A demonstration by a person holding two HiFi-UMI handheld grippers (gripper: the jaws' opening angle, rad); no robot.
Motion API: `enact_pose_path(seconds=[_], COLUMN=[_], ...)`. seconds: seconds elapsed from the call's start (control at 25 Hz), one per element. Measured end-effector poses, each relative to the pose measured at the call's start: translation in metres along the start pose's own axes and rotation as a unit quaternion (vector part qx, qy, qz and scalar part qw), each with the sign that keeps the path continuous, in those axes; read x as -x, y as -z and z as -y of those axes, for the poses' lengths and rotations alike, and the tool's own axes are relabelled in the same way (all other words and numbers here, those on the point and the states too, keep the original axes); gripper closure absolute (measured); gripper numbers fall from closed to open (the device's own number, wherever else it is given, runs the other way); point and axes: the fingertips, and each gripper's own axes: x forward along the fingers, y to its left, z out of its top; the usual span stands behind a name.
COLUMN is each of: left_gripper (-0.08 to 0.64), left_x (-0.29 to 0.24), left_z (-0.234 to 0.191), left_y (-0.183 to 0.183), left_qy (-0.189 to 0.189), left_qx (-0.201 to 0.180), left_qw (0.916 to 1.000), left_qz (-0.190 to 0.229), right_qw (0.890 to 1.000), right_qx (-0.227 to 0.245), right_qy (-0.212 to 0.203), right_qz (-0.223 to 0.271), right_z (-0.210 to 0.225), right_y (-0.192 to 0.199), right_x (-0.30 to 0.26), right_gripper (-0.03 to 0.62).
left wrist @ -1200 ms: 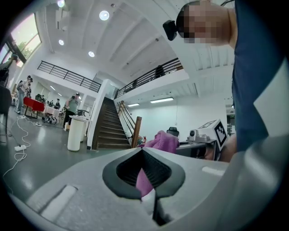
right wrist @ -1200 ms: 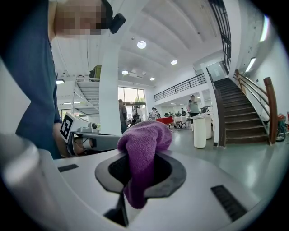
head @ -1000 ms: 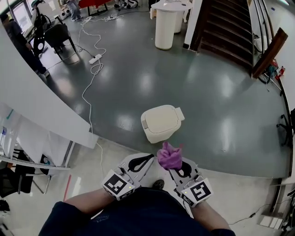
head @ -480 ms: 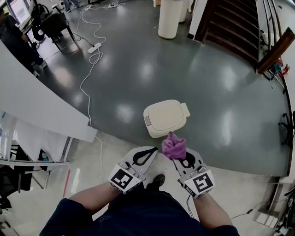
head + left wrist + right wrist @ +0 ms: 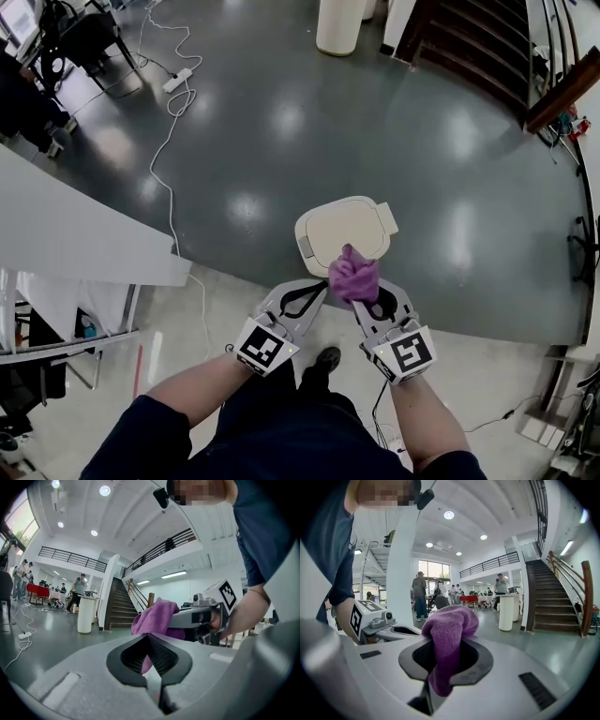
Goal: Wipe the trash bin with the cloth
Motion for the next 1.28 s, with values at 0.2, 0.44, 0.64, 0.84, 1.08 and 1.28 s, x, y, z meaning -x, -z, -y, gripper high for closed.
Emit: enact_pose_path(seconds=[0.2, 0.44, 0.64, 0.84, 1.08, 1.28], left_gripper=[0.569, 0.569, 0.569, 0.569, 0.569, 0.569], left_x=[-0.021, -0.037, -0.047, -0.058, -0.074, -0.086], left_z=[-0.024, -0.051, -0.068, -0.079, -0.085, -0.091], left_y=[0.028, 0.065, 0.092, 0.128, 0.176, 0.201], left_qy=[-0.004, -0.011, -0.019, -0.027, -0.027, -0.032], left_qx=[-0.004, 0.004, 0.009, 0.02, 0.028, 0.032], left_qw=[0.9999, 0.9995, 0.9991, 0.9985, 0.997, 0.9955], left_qz=[-0.016, -0.03, -0.037, -0.042, -0.067, -0.083], right_qw=[1.0, 0.999, 0.997, 0.994, 0.988, 0.975], right_qx=[0.022, 0.029, 0.039, 0.051, 0.08, 0.128], right_qy=[-0.003, 0.007, 0.002, -0.01, -0.017, -0.026], right_qz=[-0.014, -0.03, -0.062, -0.093, -0.128, -0.177], right_z=[0.018, 0.044, 0.056, 0.067, 0.08, 0.091], right_y=[0.013, 0.039, 0.076, 0.12, 0.163, 0.195], right_x=[-0.038, -0.074, -0.107, -0.142, -0.183, -0.216], right_gripper=[0.523, 0.523, 0.523, 0.522, 0.523, 0.522])
